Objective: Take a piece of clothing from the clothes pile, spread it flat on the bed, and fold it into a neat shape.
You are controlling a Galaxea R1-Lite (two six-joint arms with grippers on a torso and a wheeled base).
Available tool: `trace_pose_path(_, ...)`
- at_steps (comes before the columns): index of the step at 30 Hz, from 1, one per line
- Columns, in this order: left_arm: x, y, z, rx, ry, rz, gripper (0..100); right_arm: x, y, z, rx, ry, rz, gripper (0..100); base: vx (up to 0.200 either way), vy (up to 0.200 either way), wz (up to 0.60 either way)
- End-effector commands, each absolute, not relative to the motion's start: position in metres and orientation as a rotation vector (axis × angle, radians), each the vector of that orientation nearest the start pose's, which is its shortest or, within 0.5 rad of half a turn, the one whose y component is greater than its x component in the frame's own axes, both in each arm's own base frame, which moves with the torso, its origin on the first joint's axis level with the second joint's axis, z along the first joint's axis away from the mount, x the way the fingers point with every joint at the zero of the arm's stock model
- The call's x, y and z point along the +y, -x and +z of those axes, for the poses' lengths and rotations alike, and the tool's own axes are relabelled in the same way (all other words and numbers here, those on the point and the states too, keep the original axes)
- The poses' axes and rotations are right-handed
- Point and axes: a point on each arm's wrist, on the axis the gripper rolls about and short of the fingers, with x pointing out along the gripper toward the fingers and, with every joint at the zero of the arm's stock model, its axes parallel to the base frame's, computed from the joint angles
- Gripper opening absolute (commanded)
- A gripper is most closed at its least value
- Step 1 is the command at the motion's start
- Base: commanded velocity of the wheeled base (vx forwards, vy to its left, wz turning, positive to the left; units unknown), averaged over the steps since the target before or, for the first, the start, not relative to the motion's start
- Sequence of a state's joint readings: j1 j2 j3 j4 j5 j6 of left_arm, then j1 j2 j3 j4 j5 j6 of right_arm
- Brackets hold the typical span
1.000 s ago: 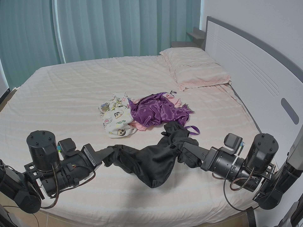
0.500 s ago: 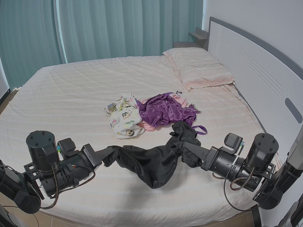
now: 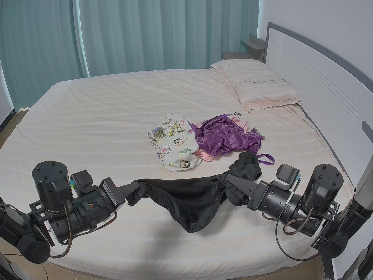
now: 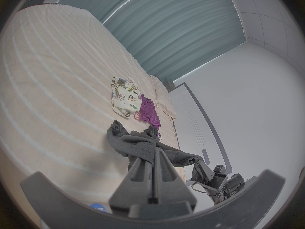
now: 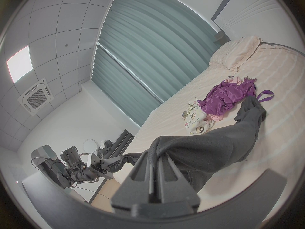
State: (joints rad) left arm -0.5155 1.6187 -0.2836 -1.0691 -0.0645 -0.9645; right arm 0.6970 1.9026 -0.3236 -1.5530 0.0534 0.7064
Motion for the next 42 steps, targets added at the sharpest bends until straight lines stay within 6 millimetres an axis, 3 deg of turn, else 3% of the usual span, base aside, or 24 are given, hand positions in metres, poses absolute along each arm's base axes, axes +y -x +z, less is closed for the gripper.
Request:
trace_pose_path(1,-0.113,-0.197,0.121,0.514,0.872,-0.404,0,0.178,-0.210,0.107,0.272,-0.662,0.706,0,0.000,0.200,0.00)
trace_pose_path(14,-0.108,-0.191,0.134,0.465,0.885,-0.426,0,0.177,-0.207,0.112,0.246,-0.650,0.709,0,0.000,0.200,0.00)
trace_pose_path(42,-0.108,-0.190,0.131,0.476,0.883,-0.420,0,0.175,-0.205,0.117,0.219,-0.638,0.714,0,0.000,0.200,0.00)
